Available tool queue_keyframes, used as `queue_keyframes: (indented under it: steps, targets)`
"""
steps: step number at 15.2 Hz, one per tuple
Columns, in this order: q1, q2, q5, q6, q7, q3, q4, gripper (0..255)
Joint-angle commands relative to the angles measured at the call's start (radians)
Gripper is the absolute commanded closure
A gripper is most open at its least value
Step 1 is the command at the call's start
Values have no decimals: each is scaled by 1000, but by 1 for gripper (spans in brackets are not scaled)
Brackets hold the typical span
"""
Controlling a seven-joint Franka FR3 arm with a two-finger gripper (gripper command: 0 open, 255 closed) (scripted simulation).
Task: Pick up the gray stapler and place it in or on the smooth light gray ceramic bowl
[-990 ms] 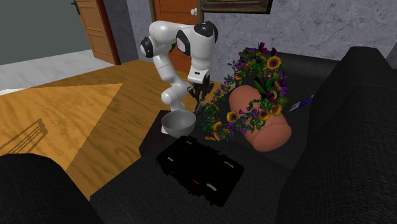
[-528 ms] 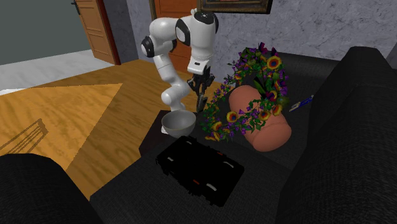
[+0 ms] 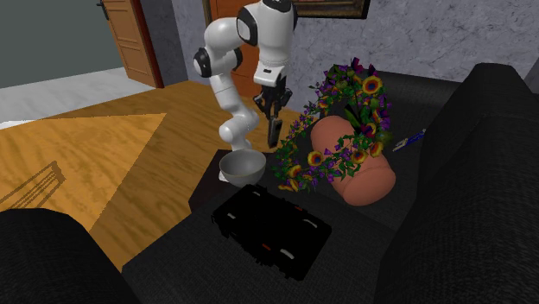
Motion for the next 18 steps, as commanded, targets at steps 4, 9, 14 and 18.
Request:
queue_keyframes:
  steps: [4, 9, 14, 18]
  targets:
    - [6, 39, 12, -71, -1, -4, 107, 255]
    - [12, 85, 25, -143, -6, -13, 224, 255]
    - [1, 173, 14, -240, -105, -87, 399, 255]
    - [-35, 323, 25, -358, -276, -211, 643, 255]
